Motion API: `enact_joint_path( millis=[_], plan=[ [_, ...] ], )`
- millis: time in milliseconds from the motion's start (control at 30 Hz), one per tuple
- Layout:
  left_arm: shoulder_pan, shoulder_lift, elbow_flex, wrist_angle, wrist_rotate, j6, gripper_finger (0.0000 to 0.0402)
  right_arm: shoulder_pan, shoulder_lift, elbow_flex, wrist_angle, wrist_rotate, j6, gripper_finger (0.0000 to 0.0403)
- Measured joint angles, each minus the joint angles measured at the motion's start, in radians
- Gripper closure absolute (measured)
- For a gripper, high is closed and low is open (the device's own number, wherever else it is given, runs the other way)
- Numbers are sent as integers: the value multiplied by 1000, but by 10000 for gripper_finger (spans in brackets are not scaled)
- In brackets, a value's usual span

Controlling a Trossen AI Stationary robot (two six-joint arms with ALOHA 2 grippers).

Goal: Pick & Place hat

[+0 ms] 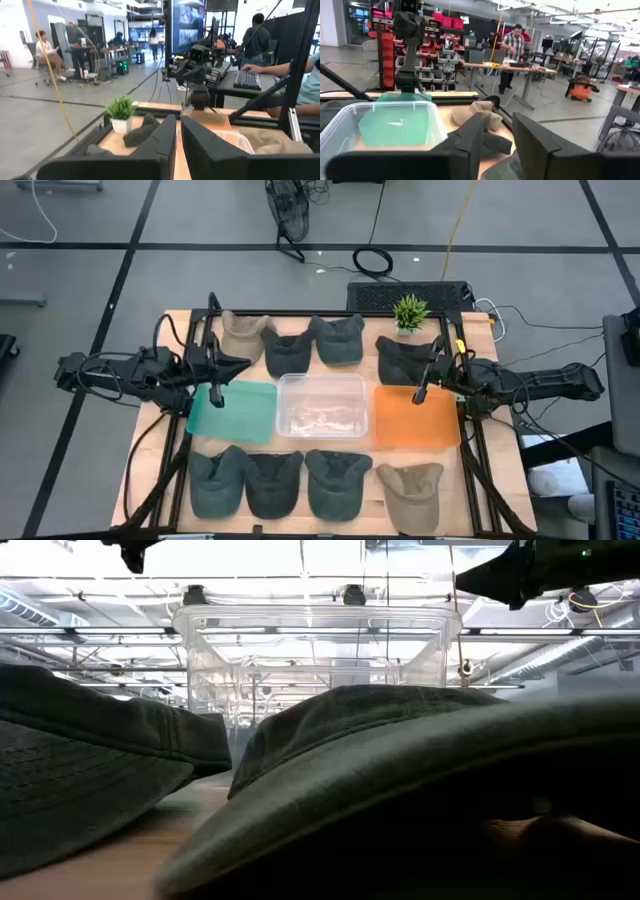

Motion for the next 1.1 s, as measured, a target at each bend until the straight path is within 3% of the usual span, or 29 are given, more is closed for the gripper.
enact_joint_path(
  millis=[267, 533, 700, 933, 1100],
  plan=[
    [59, 8, 4, 42, 34, 46, 349, 0, 0, 0, 75, 0, -77, 246],
    [116, 41, 89, -47, 36, 67, 242, -37, 0, 1, 122, -1, -132, 244],
    [152, 81, 113, -73, 36, 90, 203, -74, 4, 27, 118, -1, -147, 244],
    [227, 130, 147, -82, 37, 141, 208, -117, 31, 66, 100, -2, -222, 245],
    [292, 145, 151, -85, 91, 185, 226, -165, 57, 96, 102, -4, -260, 245]
  ],
)
